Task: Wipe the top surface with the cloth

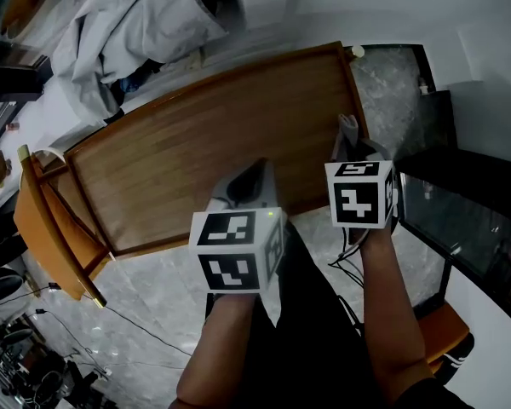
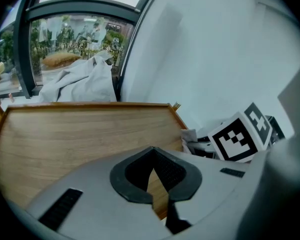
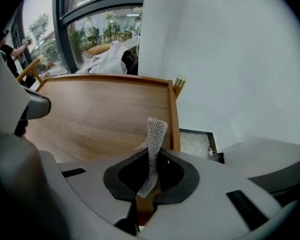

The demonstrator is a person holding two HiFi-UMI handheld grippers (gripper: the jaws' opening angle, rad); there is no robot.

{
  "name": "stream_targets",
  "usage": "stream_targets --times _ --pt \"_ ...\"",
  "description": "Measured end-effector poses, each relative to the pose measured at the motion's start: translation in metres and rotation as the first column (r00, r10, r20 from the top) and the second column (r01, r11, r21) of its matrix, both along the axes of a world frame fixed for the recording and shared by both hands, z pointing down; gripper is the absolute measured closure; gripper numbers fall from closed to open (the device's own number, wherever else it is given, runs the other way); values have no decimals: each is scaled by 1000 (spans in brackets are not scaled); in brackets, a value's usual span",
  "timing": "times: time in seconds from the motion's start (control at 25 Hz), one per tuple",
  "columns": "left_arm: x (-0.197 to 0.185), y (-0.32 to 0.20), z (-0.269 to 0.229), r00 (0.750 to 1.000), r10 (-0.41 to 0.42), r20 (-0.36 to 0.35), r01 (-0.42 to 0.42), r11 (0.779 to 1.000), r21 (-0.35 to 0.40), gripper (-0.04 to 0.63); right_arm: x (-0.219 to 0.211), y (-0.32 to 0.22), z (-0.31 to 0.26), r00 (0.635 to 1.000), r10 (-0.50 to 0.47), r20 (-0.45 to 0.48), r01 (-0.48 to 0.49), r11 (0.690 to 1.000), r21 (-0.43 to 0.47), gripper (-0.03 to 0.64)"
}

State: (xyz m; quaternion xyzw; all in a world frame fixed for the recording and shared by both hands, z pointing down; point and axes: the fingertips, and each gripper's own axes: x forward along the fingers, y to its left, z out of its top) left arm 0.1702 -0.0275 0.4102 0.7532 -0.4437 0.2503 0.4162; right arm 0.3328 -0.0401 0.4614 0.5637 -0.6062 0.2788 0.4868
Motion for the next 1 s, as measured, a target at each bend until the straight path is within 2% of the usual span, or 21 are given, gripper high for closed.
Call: stream_targets --times 0.12,0.16,0.24,0.36,0.52,0.64,0.84,1.0 --pt "-10 4 1 1000 -12 1 12 1000 -3 584 -3 -1 -5 1000 4 -18 -3 1000 30 580" --pt "-15 6 1 1000 -19 3 19 1000 -5 584 -10 -3 -8 1000 -2 11 2 999 54 580" --pt "-31 10 0 999 -41 12 41 999 -7 584 -40 -6 -17 991 -41 126 27 994 107 580" --pt "-67 19 -8 996 -81 28 81 997 0 584 -107 2 -27 948 -133 289 93 984 149 580" --pt "-127 38 -26 992 -120 48 119 993 22 584 -207 18 -35 884 -268 384 205 959 196 580" --pt "-178 56 -40 986 -155 55 153 987 41 584 -286 36 -39 820 -321 473 238 944 228 580" --pt "-254 83 -64 975 -213 60 208 975 78 584 -395 71 -30 755 -383 532 314 924 220 580" --pt "-310 95 -80 965 -251 71 240 962 131 584 -465 97 -17 696 -422 581 366 905 219 580"
